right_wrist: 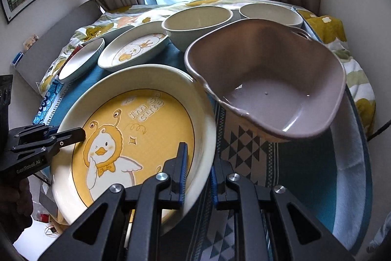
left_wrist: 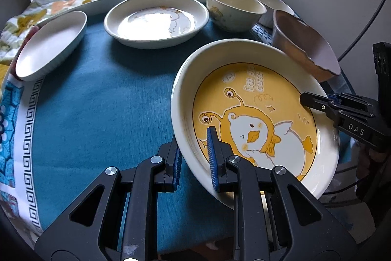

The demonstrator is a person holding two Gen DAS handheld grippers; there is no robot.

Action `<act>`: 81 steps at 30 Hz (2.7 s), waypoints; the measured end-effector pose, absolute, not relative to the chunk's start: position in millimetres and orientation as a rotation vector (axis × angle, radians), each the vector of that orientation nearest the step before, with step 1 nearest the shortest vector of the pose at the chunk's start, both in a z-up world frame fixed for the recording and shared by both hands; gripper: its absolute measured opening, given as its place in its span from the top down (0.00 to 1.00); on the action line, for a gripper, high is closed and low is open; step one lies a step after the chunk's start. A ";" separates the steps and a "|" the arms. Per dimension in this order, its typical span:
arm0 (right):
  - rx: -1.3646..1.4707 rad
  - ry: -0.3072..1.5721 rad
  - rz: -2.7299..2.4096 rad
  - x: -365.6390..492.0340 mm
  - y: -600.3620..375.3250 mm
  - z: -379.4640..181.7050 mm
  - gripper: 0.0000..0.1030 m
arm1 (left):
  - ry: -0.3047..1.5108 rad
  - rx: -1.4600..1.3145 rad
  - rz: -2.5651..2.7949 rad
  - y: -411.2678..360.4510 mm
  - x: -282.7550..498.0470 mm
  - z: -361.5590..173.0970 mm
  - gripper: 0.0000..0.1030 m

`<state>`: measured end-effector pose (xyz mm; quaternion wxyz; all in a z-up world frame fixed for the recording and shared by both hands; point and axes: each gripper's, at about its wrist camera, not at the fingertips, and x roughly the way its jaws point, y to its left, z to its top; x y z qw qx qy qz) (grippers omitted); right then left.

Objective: Organize plates and bowls
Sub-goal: 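Carry the yellow plate aside, lower it and open the left tool, then move the left tool back toward the plain white plate, then grasp the rim of the plain white plate with the left tool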

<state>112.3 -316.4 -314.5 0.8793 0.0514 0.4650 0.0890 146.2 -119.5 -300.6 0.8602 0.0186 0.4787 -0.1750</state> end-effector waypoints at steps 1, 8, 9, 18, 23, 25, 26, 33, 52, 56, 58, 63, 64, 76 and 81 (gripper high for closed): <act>0.109 0.966 0.189 113.3 -317.2 -316.8 0.86 | 1.001 0.041 -0.363 -120.1 146.4 -302.6 0.84; 0.110 0.947 0.206 115.0 -315.0 -322.0 0.86 | 1.004 0.033 -0.354 -118.1 146.2 -312.0 0.84; 0.109 0.946 0.206 114.8 -314.8 -321.6 0.85 | 1.008 0.026 -0.355 -118.0 147.2 -312.7 0.84; 0.116 0.965 0.177 114.6 -315.5 -320.3 0.85 | 0.989 0.057 -0.338 -123.0 147.3 -308.1 0.56; 0.121 0.960 0.160 111.7 -320.5 -311.2 0.85 | 0.998 0.064 -0.328 -119.0 146.2 -299.3 0.55; 0.125 0.955 0.140 106.4 -324.6 -301.1 0.85 | 1.001 0.065 -0.321 -116.2 143.3 -289.0 0.55; 0.124 0.951 0.135 103.8 -326.0 -295.3 0.85 | 1.002 0.067 -0.316 -114.7 141.3 -280.8 0.55; 0.082 0.872 0.165 87.5 -325.5 -226.1 0.85 | 0.935 0.015 -0.247 -90.2 125.3 -211.7 0.55; 0.025 0.701 0.469 186.7 -195.5 -125.2 0.00 | 0.715 -0.108 0.061 45.0 148.5 -100.4 0.00; -0.026 0.710 0.530 223.4 -154.0 -134.0 0.00 | 0.744 -0.195 0.100 92.4 170.4 -116.9 0.00; -0.045 0.753 0.554 246.6 -132.1 -143.0 0.00 | 0.764 -0.231 0.110 109.2 179.5 -129.5 0.00; -0.098 0.820 0.541 290.5 -93.5 -159.4 0.00 | 0.846 -0.309 0.112 151.8 220.4 -166.0 0.00; -0.098 0.832 0.540 297.9 -89.4 -162.9 0.00 | 0.861 -0.322 0.104 154.6 226.0 -172.2 0.00; -0.168 1.111 0.565 394.9 -49.5 -260.0 0.05 | 1.053 -0.421 0.049 169.4 294.1 -271.6 0.42; -0.176 1.186 0.630 417.0 -39.5 -291.9 0.41 | 1.093 -0.445 0.066 169.0 314.8 -297.6 0.51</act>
